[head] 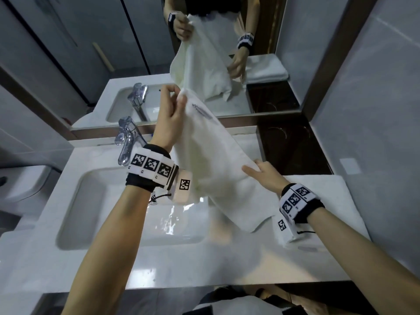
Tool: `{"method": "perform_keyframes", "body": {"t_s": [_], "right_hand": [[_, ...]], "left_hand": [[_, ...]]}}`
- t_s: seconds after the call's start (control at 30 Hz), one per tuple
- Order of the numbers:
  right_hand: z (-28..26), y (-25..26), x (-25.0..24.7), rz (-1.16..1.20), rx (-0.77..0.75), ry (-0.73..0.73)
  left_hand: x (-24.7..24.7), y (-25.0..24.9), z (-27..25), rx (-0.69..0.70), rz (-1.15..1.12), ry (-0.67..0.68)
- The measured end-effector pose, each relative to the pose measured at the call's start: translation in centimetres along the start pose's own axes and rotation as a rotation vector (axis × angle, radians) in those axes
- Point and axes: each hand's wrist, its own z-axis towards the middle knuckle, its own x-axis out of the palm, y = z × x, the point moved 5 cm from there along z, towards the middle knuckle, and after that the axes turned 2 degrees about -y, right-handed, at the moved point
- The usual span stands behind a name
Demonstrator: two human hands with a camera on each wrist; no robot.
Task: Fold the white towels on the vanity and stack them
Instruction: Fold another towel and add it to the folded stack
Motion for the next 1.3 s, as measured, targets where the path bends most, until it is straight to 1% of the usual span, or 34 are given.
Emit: {"method": "perform_keyframes", "body": {"t_s": [0.1,0.17,0.27,0.33,0.37,0.43,0.53,0.63,0.73,0.8,0.87,0.93,1.0,1.07,1.13,1.23,1.3], "right_hand": [[0.3,-0.8,0.6,0.004,0.014,-0.014],[0.6,-0.6,1.3,-0.004,-0.027,-0.023],[1.4,0.3,3.2,-0.059,-0.119,0.064],[1.7,0.5,4.1,-0.082,-0.099,0.111],[1.7,0.5,4.2,-0.071,-0.081,0.110],[1.5,0.3,3.7,-0.061,-0.075,0.059],[1.5,-0.5,1.7,-0.021,-0.041,-0.039],[1.3,-0.2,-0.3,0.027,-0.050,-0.054],[0.7,1.8,-2.7,0.068,-0.118,-0.090],[0.7,3.3,-5.3,0.106,-0.164,-0.171],[0.8,5.0,-8.5,0.063,-0.252,-0.268],[1.2,6.4,-11.1,-0.034,-0.325,-0.279],[1.9,6.1,-12.8,-0.141,-0.300,-0.228],[2.7,4.1,-13.3,-0.230,-0.220,-0.131],[2.8,1.4,-12.7,-0.270,-0.138,-0.010],[2.0,-2.3,-11.3,-0.176,-0.032,0.131],[1.5,-4.0,-10.6,-0.130,-0.003,0.169]], "left_hand": [[0.3,0.3,-0.2,-0.028,-0.014,0.039],[0.7,0.4,-0.5,-0.038,-0.036,0.103],[1.3,0.5,-0.9,-0.080,-0.099,0.220],[1.1,0.7,-1.1,-0.119,-0.156,0.255],[0.8,0.9,-1.1,-0.134,-0.180,0.246],[-0.5,1.6,-1.0,-0.150,-0.193,0.181],[-3.2,3.3,-0.7,-0.162,-0.163,0.020],[-5.4,4.8,-0.5,-0.164,-0.145,-0.096],[-6.7,6.3,-0.5,-0.219,-0.121,-0.182],[-6.9,7.1,-0.7,-0.262,-0.144,-0.213],[-6.6,7.4,-0.7,-0.287,-0.155,-0.232],[-5.9,7.7,-0.5,-0.309,-0.152,-0.255],[-4.9,8.3,-0.3,-0.363,-0.154,-0.262],[-3.8,9.3,-0.6,-0.443,-0.116,-0.241],[-3.1,10.3,-1.3,-0.466,-0.055,-0.236],[-3.3,12.1,-2.4,-0.476,0.040,-0.272],[-3.7,13.3,-2.8,-0.499,0.094,-0.278]]}}
